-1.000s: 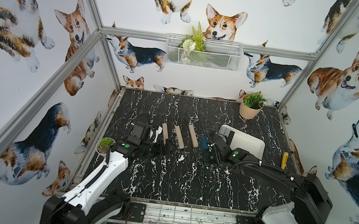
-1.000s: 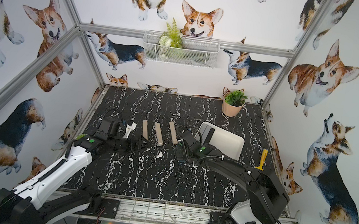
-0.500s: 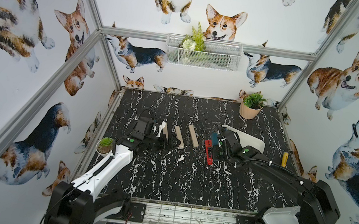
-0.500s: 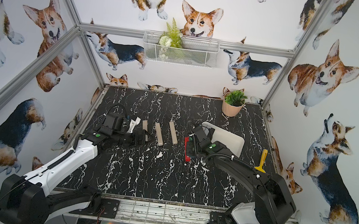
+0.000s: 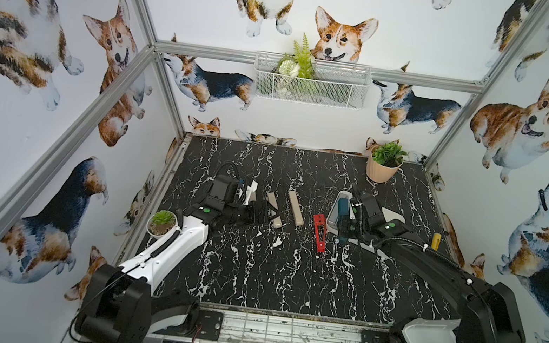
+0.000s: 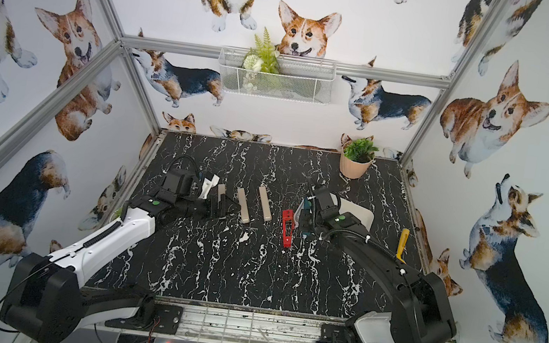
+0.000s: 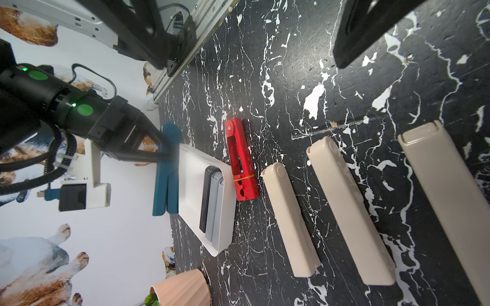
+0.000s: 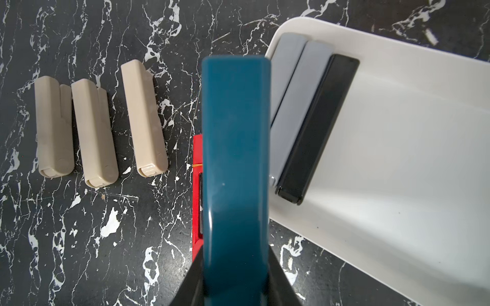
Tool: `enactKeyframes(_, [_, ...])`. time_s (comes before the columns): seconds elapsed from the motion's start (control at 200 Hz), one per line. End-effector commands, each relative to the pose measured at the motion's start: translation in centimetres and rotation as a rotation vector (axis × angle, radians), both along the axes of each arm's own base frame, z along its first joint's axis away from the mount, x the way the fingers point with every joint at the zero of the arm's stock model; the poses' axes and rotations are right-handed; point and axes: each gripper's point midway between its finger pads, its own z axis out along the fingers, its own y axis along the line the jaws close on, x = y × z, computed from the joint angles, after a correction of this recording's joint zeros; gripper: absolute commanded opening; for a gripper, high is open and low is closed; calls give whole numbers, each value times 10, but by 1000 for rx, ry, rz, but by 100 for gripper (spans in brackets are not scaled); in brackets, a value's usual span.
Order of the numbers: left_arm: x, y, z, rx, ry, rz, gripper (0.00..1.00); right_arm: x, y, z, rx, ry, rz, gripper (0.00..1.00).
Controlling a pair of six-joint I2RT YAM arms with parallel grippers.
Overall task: Put the pruning pliers into the storage box
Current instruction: Place the pruning pliers in the storage box.
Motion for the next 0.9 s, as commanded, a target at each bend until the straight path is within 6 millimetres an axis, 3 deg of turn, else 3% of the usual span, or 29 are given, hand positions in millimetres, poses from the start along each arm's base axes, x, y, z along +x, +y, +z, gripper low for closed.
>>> enactKeyframes(0.0, [7,-4,11,-23,-47,-14,100,6,-5,3,4,-13,-2,0])
enactKeyframes(0.415, [17,-9,19,-43,-69,-14,100,26,-31,0,8,-11,-56,0])
enactKeyframes(0.896, [14,-10,17,-41,-55,-21,100,50,-54,-14,-2,8,-106,0])
